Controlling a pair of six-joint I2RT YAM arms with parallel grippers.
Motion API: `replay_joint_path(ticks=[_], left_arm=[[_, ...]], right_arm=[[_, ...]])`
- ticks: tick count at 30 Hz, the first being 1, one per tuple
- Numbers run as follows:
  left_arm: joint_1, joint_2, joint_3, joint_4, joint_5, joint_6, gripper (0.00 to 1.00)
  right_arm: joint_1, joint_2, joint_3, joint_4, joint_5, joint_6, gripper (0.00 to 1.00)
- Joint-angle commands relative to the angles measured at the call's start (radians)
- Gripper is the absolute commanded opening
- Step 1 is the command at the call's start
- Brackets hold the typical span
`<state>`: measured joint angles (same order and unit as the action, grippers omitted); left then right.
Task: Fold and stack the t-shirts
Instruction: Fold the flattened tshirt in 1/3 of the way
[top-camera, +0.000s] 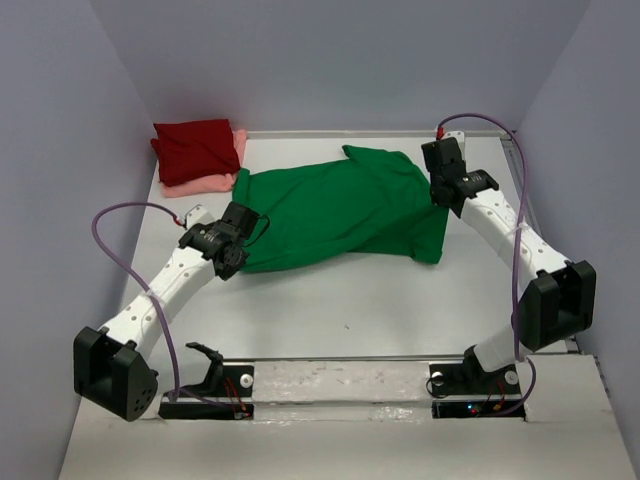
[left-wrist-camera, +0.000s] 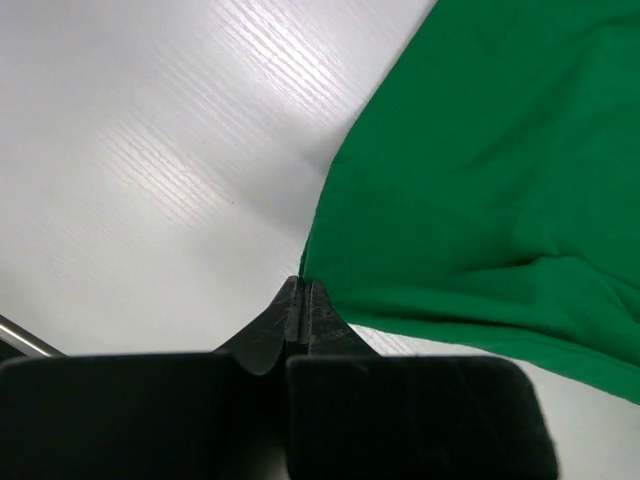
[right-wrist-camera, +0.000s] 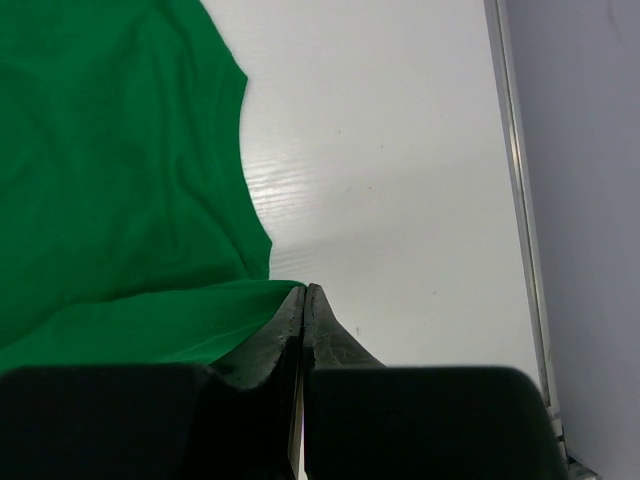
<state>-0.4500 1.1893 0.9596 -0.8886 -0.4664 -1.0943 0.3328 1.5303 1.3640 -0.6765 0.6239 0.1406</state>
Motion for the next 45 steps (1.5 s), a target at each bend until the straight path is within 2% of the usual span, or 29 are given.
replay_joint_path(ticks=[1, 6, 16, 30, 45], left_arm=[[0.027, -0.051, 0.008, -0.075, -0.087, -0.050, 0.00], [0.088, -0.057, 0.008, -0.047, -0.094, -0.010, 0.00], [0.177, 0.078, 0.097, 0.031, -0.110, 0.109, 0.00], [0.191, 0.320, 0.281, 0.065, -0.120, 0.221, 0.00], [0.191, 0.481, 0.399, 0.065, -0.124, 0.290, 0.00]], right_arm=[[-0.014, -0.016, 0.066, 0.038, -0.004, -0.032, 0.00], [-0.014, -0.002, 0.073, 0.037, 0.000, -0.042, 0.00], [-0.034, 0.060, 0.121, 0.034, -0.032, -0.078, 0.00], [-0.034, 0.155, 0.182, 0.026, -0.044, -0.098, 0.00], [-0.043, 0.261, 0.225, 0.017, -0.049, -0.095, 0.00]])
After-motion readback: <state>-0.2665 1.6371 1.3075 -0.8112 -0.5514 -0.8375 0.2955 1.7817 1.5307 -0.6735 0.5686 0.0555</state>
